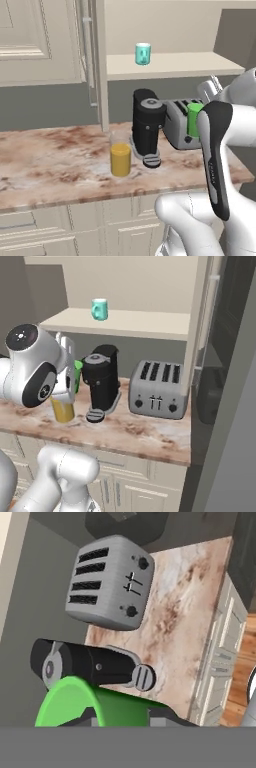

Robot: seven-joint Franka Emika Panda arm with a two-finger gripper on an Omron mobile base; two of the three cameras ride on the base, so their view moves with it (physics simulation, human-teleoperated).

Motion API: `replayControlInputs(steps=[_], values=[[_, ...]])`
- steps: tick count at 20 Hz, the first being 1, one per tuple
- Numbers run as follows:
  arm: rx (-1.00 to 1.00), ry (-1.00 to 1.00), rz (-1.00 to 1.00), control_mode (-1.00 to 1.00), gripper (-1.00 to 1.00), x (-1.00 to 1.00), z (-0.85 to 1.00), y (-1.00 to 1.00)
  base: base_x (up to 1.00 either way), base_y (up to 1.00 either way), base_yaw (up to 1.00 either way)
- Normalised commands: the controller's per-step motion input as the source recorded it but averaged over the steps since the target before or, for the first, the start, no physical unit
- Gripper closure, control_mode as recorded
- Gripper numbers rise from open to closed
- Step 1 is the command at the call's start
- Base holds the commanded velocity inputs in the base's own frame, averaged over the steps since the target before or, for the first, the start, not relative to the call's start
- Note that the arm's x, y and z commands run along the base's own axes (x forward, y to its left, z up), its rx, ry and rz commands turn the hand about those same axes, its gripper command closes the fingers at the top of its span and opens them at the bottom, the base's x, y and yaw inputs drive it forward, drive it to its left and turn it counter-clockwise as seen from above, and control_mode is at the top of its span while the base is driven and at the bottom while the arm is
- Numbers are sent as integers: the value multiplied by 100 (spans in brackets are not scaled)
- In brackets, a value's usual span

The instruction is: There is a tray on the dining counter. Grab the cup, mug, and pitcher and place them on the tray. The pitcher may be placed next to the tray if it cannot fit the tray.

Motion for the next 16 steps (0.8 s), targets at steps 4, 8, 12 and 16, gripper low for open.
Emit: replayControlInputs(steps=[4, 8, 12, 16], values=[[0, 0, 0, 100, 100, 0, 0, 0, -60, 0, 29], [0, 0, 0, 100, 100, 0, 0, 0, -75, 4, 31], [0, 0, 0, 100, 100, 0, 0, 0, -67, 3, 48], [0, 0, 0, 100, 100, 0, 0, 0, -19, 35, 64]])
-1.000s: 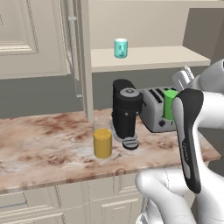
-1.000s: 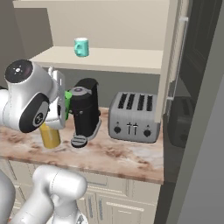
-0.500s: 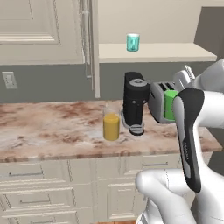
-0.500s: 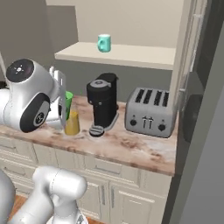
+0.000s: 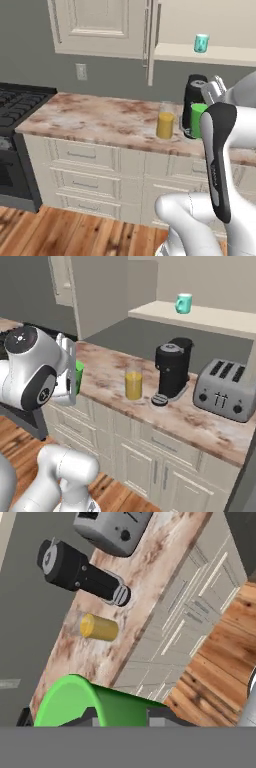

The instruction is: There is a tray on the dining counter. Grab the cup, mug, and pitcher and place them on the tray. The pitcher may be placed next to the tray if it cannot fit the tray.

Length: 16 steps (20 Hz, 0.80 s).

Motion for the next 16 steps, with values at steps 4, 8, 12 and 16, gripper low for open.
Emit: replayControlInputs(steps=[4, 8, 12, 16], values=[[0, 0, 0, 100, 100, 0, 0, 0, -11, 44, 78], [0, 0, 0, 100, 100, 0, 0, 0, -14, 38, 91], [0, 0, 0, 100, 100, 0, 0, 0, -20, 24, 96], [0, 0, 0, 100, 100, 0, 0, 0, -3, 33, 90]])
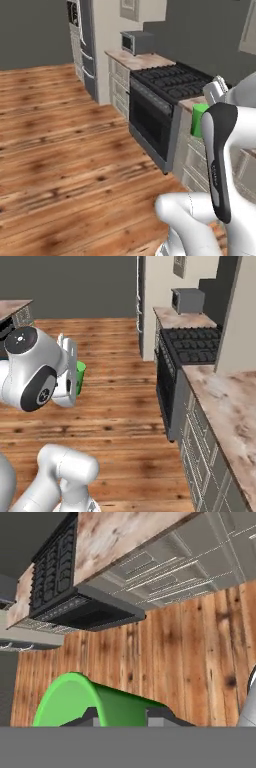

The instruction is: There is a tray on the dining counter. Grab the cup, mug, and pitcher and place them on the tray. The pitcher may be placed next to the tray if it cannot fit the tray.

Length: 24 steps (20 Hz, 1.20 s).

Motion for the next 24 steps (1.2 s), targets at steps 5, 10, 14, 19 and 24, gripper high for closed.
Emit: replayControlInputs(steps=[5, 10, 14, 19, 24], values=[[0, 0, 0, 100, 100, 0, 0, 0, 0, 47, 81], [0, 0, 0, 100, 100, 0, 0, 0, 7, 29, 64], [0, 0, 0, 100, 100, 0, 0, 0, 16, 30, 59], [0, 0, 0, 100, 100, 0, 0, 0, 58, 4, 17], [0, 0, 0, 100, 100, 0, 0, 0, 100, 0, -13]])
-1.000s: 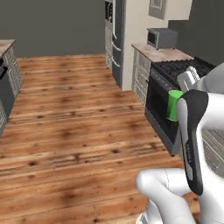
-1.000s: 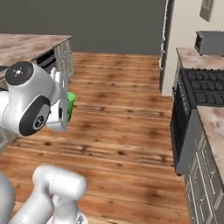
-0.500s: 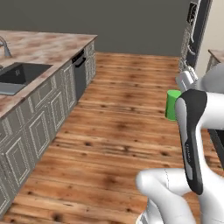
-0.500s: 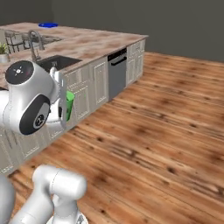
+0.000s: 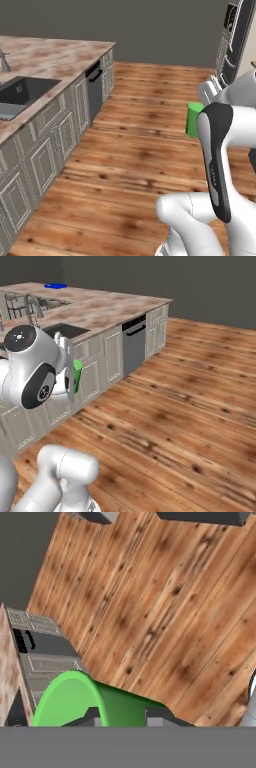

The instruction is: There is a tray on the dining counter. Grab the cup, mug, and pitcher and place them on the tray. The pitcher may be placed next to the tray if it cannot fit the tray.

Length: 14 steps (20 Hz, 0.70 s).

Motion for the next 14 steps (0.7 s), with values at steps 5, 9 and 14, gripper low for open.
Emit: replayControlInputs(steps=[5, 9, 14], values=[[0, 0, 0, 100, 100, 0, 0, 0, 100, 0, -22], [0, 0, 0, 100, 100, 0, 0, 0, 100, 0, -24], [0, 0, 0, 100, 100, 0, 0, 0, 100, -8, -16]])
